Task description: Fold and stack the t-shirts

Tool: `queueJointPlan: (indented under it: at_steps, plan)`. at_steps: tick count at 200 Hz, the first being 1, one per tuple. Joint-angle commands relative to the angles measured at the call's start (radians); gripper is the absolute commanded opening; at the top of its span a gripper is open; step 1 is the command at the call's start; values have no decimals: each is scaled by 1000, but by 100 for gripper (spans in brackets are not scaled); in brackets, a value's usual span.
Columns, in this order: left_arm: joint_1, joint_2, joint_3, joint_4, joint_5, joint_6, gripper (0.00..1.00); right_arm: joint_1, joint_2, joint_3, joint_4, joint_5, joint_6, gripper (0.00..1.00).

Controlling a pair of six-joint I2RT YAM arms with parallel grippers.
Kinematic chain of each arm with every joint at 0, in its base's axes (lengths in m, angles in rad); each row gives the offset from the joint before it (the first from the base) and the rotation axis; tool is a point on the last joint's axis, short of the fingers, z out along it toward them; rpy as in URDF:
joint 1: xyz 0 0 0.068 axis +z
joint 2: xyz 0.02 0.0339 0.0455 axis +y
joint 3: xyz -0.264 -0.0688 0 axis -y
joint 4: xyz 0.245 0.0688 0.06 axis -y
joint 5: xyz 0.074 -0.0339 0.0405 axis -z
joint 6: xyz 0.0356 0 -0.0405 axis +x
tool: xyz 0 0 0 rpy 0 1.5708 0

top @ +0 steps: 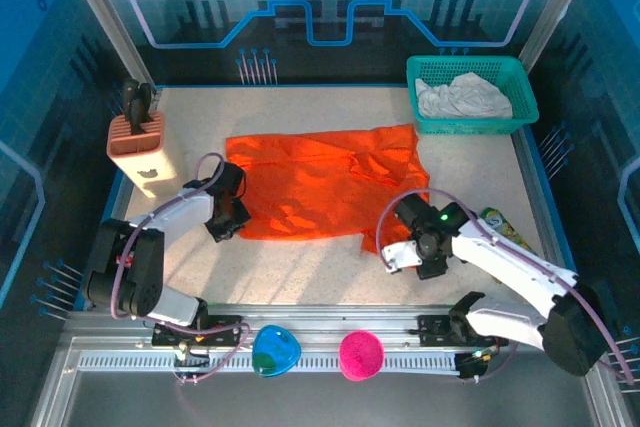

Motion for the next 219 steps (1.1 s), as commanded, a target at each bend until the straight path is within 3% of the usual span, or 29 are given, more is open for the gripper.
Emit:
queueJointPlan:
  at_steps: [1, 75, 120, 146, 160, 219]
  plan:
    - [5, -43, -11, 14, 19, 35, 0, 40, 57, -39, 87, 17, 0, 54]
    - [13, -88, -30, 10, 19, 38, 0, 51, 200, -65, 239, 19, 44, 49]
    - [20, -94, -33, 4, 19, 43, 0, 59, 328, -53, 259, 59, 50, 33]
    - [31, -113, -38, -9, 18, 48, 0, 60, 357, -18, 253, 87, 61, 12]
    - [38, -132, -42, -19, 17, 50, 0, 61, 341, -10, 245, 94, 57, 0]
    - [54, -216, -32, -97, 10, 56, 0, 81, 58, 22, 118, 89, 57, 0]
